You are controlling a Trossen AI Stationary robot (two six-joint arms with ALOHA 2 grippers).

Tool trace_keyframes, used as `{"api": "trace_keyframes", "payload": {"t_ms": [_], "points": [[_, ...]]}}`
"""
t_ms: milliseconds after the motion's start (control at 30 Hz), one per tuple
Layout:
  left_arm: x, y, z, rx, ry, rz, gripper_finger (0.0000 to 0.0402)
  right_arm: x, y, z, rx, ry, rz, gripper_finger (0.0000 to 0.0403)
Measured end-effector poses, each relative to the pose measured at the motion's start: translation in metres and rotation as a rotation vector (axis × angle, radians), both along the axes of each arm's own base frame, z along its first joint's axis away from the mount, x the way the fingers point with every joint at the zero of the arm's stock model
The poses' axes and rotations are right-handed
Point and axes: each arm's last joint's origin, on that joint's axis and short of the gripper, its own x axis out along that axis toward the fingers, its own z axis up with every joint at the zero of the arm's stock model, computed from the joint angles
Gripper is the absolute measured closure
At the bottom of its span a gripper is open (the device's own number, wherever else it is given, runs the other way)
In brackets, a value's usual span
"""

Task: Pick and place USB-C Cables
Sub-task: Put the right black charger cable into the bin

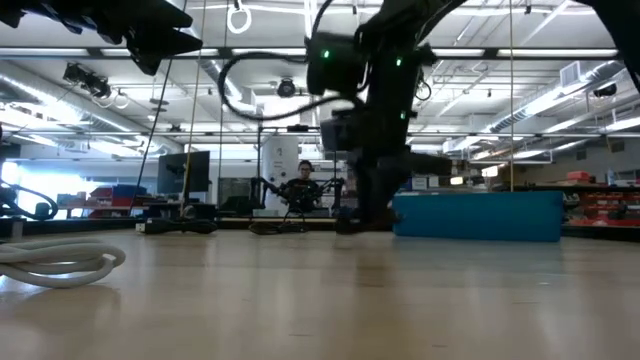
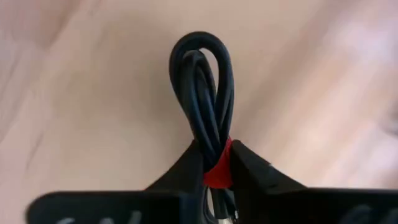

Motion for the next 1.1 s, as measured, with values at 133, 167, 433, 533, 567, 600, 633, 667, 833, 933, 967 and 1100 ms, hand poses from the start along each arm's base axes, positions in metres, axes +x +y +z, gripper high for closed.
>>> {"api": "trace_keyframes", "payload": {"t_ms": [133, 167, 433, 533, 567, 600, 633, 667, 833, 933, 967, 1100], "points": [[0.000, 0.000, 0.000, 0.000, -0.001, 0.000, 0.0200, -0.011, -0.009, 0.030, -0.074, -0.013, -0.106, 0.0351], [0.000, 0.000, 0.000, 0.000, -0.001, 0.000, 0.0200, -0.014, -0.013, 0.039, -0.084, -0.024, -0.132, 0.0351], [0.000, 0.000, 0.000, -0.026, -0.004, 0.006, 0.0200, -0.068, -0.079, 0.103, -0.125, -0.153, -0.612, 0.0351], [0.000, 0.000, 0.000, -0.032, -0.004, 0.007, 0.0200, -0.101, -0.109, 0.109, -0.053, -0.089, -0.892, 0.0352], [0.000, 0.000, 0.000, -0.037, -0.004, 0.008, 0.0200, -0.109, -0.117, 0.109, -0.031, -0.059, -0.965, 0.0352], [0.000, 0.000, 0.000, -0.045, -0.005, 0.009, 0.0200, -0.116, -0.124, 0.108, -0.008, -0.037, -1.025, 0.0352], [0.000, 0.000, 0.000, -0.051, -0.006, 0.010, 0.0200, -0.123, -0.130, 0.108, 0.011, -0.021, -1.077, 0.0352], [0.000, 0.000, 0.000, -0.052, -0.006, 0.010, 0.0200, -0.127, -0.135, 0.108, 0.031, -0.017, -1.111, 0.0352], [0.000, 0.000, -0.002, -0.071, 0.015, 0.016, 0.0200, -0.138, -0.152, 0.095, 0.105, -0.031, -1.212, 0.0352], [-0.001, 0.000, -0.004, -0.068, 0.034, 0.016, 0.0200, -0.145, -0.159, 0.084, 0.119, -0.022, -1.266, 0.0352], [-0.001, 0.000, -0.004, -0.068, 0.037, 0.014, 0.0200, -0.147, -0.161, 0.080, 0.124, -0.020, -1.274, 0.0352], [-0.001, -0.002, -0.005, -0.067, 0.041, 0.002, 0.0200, -0.151, -0.166, 0.066, 0.128, -0.036, -1.294, 0.0297]]}}
